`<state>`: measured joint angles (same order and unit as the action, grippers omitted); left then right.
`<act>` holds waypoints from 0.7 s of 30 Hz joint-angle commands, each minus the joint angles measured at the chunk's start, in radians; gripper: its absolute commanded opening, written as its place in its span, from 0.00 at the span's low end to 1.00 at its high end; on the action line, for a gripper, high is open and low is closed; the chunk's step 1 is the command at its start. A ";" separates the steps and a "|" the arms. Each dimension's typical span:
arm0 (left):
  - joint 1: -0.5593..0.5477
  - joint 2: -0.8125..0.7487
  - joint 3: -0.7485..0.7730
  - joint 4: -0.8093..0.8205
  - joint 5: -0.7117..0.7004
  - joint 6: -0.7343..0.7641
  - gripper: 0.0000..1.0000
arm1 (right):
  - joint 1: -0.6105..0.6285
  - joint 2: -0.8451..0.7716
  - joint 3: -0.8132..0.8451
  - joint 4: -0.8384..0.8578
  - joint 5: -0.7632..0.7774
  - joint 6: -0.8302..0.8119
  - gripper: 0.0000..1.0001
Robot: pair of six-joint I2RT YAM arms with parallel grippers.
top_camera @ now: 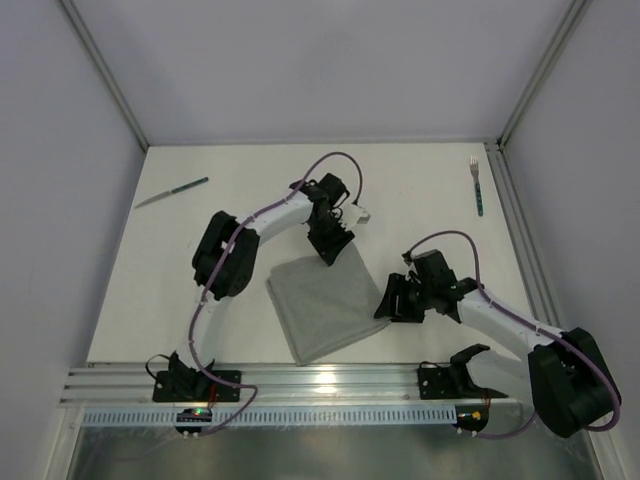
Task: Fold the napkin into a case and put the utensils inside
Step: Rotate the lower triangle-folded napkin at the center of the board.
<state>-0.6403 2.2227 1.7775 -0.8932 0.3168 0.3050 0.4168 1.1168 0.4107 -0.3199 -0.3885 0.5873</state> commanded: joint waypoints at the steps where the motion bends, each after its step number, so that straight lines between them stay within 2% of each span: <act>1: -0.007 -0.012 0.077 -0.018 0.041 0.049 0.48 | -0.001 -0.034 0.046 -0.163 0.051 -0.032 0.60; 4: 0.043 -0.055 0.123 -0.101 0.091 0.023 0.52 | -0.018 0.036 0.196 -0.208 0.069 -0.147 0.63; 5: 0.088 -0.099 0.119 -0.122 0.108 -0.004 0.54 | -0.026 0.116 0.283 -0.211 0.056 -0.176 0.63; 9: 0.200 -0.191 0.065 -0.305 0.055 -0.044 0.56 | -0.062 0.313 0.473 -0.170 0.023 -0.294 0.62; 11: 0.221 -0.266 -0.011 -0.341 0.030 -0.035 0.59 | -0.065 0.417 0.568 -0.144 0.005 -0.328 0.62; 12: 0.228 -0.291 -0.114 -0.349 0.012 -0.029 0.60 | -0.064 0.455 0.598 -0.125 -0.007 -0.337 0.62; 15: 0.226 -0.357 -0.286 -0.357 0.027 -0.018 0.63 | -0.065 0.593 0.710 -0.098 -0.035 -0.340 0.60; 16: 0.226 -0.362 -0.317 -0.362 0.030 -0.018 0.71 | -0.064 0.619 0.744 -0.082 -0.033 -0.334 0.60; 21: 0.226 -0.359 -0.429 -0.314 0.073 -0.033 0.73 | -0.064 0.728 0.795 0.028 -0.047 -0.300 0.60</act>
<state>-0.4160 1.8580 1.3788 -1.2095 0.3458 0.2886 0.3523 1.8191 1.1511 -0.3672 -0.4038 0.2901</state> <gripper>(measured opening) 0.732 0.603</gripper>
